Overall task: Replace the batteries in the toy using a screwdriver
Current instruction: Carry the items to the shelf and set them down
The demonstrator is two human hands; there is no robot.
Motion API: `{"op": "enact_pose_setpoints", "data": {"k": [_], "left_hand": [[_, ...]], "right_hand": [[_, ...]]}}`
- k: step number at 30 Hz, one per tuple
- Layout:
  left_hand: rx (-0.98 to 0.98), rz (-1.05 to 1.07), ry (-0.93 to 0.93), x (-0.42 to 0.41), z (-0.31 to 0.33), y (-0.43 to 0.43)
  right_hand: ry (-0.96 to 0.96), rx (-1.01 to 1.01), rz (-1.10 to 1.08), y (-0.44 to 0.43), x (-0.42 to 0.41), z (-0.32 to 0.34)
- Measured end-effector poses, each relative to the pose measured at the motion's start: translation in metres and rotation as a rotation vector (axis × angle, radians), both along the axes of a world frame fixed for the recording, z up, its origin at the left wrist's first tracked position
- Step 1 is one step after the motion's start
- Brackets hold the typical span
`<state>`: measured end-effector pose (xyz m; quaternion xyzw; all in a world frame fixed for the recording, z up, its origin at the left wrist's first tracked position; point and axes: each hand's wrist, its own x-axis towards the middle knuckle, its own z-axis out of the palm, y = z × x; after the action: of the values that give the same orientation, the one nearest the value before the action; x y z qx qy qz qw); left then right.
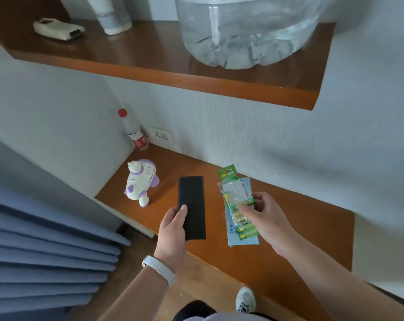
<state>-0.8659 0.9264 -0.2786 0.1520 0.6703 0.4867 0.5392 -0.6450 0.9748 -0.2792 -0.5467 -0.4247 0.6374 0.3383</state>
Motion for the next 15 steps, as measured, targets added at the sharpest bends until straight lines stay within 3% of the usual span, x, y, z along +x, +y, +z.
{"op": "enact_pose_setpoints", "data": {"k": [7, 15], "left_hand": [[0.026, -0.118, 0.031, -0.001, -0.019, 0.047], [-0.135, -0.314, 0.057, -0.019, -0.077, 0.072]], "right_hand": [[-0.029, -0.103, -0.1, 0.013, 0.007, -0.027], [-0.1, -0.217, -0.233, 0.007, -0.013, -0.067]]}}
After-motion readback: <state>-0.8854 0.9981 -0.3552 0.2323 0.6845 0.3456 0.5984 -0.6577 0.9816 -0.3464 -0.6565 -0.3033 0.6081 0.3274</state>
